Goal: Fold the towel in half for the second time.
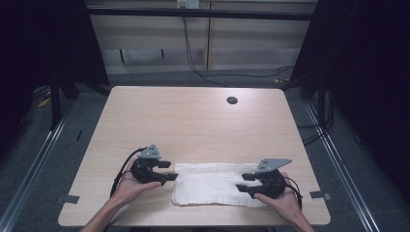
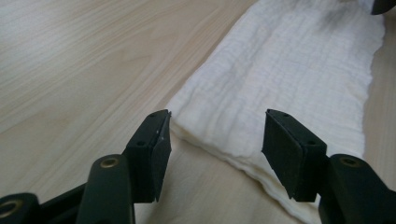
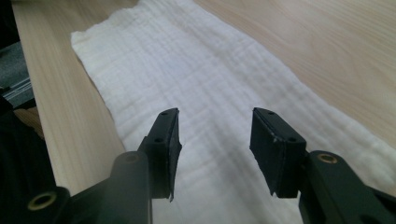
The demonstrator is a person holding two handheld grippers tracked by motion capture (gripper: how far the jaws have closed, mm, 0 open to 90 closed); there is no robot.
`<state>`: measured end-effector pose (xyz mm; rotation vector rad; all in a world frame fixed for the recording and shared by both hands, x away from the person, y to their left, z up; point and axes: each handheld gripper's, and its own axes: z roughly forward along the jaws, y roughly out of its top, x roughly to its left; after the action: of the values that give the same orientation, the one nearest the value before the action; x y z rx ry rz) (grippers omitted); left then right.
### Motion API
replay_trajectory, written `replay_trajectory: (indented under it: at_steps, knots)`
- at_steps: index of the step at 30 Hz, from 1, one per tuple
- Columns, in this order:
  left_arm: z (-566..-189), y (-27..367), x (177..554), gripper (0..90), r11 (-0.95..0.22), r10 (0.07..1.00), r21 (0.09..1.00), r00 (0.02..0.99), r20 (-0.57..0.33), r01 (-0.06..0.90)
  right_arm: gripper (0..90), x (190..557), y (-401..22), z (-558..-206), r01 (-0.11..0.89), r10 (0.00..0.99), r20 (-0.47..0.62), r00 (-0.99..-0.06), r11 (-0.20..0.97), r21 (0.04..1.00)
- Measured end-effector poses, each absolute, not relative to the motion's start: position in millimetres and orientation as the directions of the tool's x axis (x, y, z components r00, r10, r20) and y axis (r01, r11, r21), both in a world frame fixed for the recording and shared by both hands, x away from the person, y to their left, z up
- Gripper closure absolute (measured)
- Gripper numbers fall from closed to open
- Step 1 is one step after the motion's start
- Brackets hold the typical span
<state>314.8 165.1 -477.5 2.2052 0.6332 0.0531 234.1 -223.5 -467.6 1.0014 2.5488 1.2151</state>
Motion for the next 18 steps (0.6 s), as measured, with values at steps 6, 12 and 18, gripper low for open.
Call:
replay_trajectory:
  at_steps: [6,12,18]
  knots:
    - [-472.9,163.4,323.7,41.1,-0.528,0.473,0.740,0.868,-0.152,0.417,55.9,228.9,-196.2,-464.0,0.488,0.589,0.154,-0.793,0.464,0.739]
    - [-460.7,156.4,335.7,41.2,-0.506,0.473,0.761,0.868,-0.148,0.406,57.6,221.9,-171.2,-451.6,0.446,0.535,0.153,-0.831,0.477,0.757]
    - [-460.5,148.6,342.6,41.9,-0.513,0.473,0.757,0.869,-0.146,0.406,59.2,220.6,-136.8,-447.7,0.412,0.471,0.155,-0.868,0.511,0.754]
